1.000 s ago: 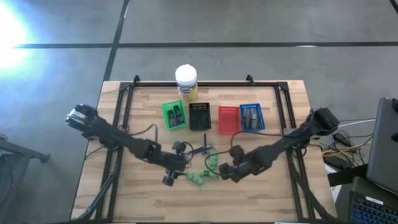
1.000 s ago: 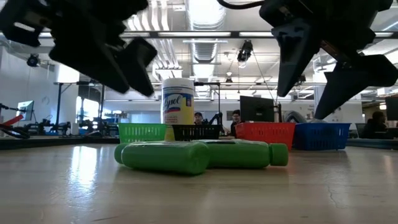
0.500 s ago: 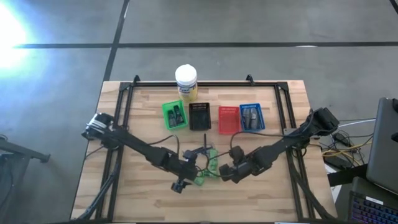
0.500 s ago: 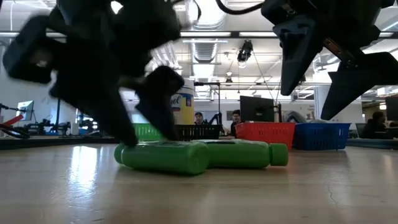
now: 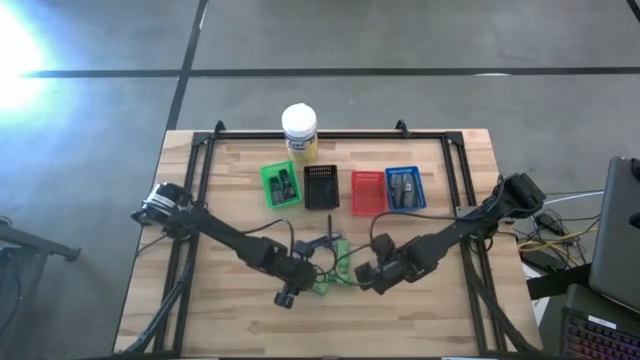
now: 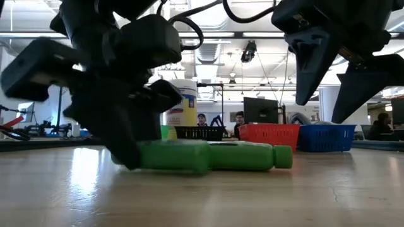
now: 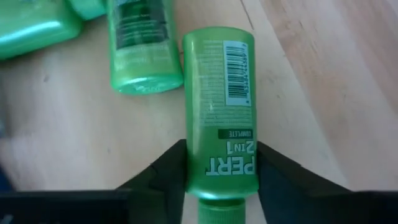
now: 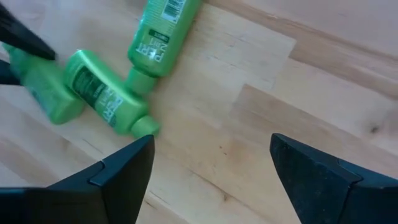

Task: Pick & Place Travel size toiletries
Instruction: Put the green shampoo into the black bin

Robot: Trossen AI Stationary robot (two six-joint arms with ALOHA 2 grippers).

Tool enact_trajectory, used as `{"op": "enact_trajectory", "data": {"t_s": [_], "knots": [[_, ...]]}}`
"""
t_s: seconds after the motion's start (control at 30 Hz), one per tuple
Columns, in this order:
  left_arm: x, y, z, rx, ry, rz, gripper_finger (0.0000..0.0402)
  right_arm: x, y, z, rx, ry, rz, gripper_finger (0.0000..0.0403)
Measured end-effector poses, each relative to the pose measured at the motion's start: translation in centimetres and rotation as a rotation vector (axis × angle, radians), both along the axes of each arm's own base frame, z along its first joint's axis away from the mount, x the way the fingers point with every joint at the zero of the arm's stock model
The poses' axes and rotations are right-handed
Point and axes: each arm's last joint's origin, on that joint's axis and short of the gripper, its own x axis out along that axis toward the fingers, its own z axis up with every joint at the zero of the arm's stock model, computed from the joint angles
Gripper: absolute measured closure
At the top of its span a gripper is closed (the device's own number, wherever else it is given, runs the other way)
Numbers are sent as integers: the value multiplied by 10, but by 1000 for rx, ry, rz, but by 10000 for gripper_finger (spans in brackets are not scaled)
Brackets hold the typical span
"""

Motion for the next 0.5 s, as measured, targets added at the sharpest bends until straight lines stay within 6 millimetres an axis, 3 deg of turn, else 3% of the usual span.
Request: {"op": "enact_trajectory", "data": {"t_s": [0.17,0.3,0.4,0.5], "knots": [[-14,6,27,-105,61,194,251,-6,1,2,-6,20,-43,99],[-28,21,68,-271,-56,631,251,-15,1,6,-30,31,-117,101],[-32,49,89,-421,-234,1056,251,-21,-1,9,-56,31,-176,94],[-24,90,99,-513,-368,1301,242,-22,-3,12,-77,8,-212,85]]}}
